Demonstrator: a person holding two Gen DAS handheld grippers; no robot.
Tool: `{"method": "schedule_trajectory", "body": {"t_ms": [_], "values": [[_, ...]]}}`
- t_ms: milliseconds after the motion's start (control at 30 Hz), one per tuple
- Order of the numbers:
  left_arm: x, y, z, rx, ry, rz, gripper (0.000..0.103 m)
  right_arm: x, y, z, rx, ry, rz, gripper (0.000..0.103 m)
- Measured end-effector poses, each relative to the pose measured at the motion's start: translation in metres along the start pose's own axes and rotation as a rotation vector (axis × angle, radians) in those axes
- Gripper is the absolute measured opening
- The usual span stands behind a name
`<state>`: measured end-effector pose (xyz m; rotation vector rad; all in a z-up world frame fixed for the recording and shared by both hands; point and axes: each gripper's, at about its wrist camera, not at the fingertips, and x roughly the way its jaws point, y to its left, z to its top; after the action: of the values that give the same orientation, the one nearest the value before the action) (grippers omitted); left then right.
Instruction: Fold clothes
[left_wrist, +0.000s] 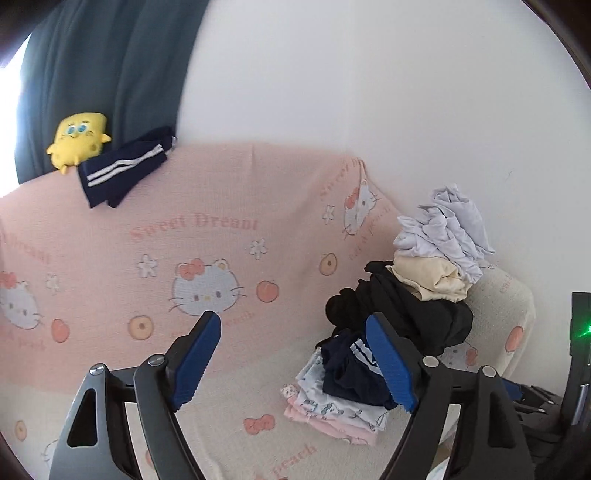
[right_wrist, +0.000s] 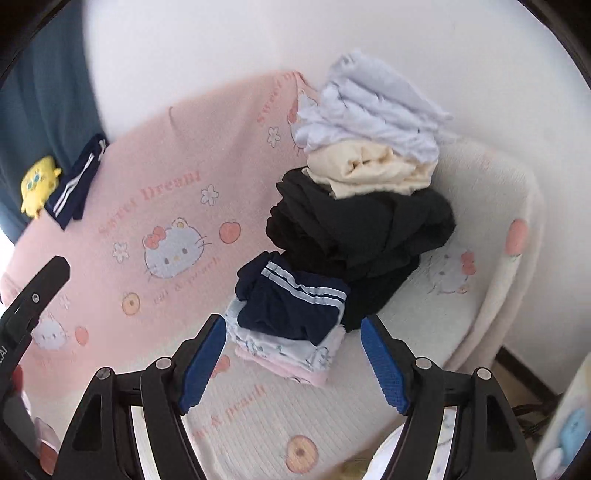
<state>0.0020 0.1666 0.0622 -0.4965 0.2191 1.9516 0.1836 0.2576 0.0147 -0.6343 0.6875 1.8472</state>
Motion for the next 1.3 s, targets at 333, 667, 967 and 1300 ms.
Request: {"method": "schedule_trajectory", "body": {"t_ms": [333,667,967,1300], "values": [[-0.043,-0.014,-0.011,0.116,0.014,0.116,0.081,-0.069,0.005,-0.014,-0.068,-0.047,-0.005,0.075],[-0.074,-0.031,-0.022,0.109,0.058,0.019,0.081,-0.111,-0.003,-0.021,-0.110,-0.106,-0.140,0.075],[-0.092,-0.046,-0.025,0.070,0.086,-0.071,0.081,-0.129,-0.016,-0.028,-0.117,-0.128,-0.135,0.075],[-0.092,-0.058,-0.030,0.098,0.126,-0.073,0.081,-0.139,-0.018,-0.031,-0.131,-0.139,-0.127,0.075]]}}
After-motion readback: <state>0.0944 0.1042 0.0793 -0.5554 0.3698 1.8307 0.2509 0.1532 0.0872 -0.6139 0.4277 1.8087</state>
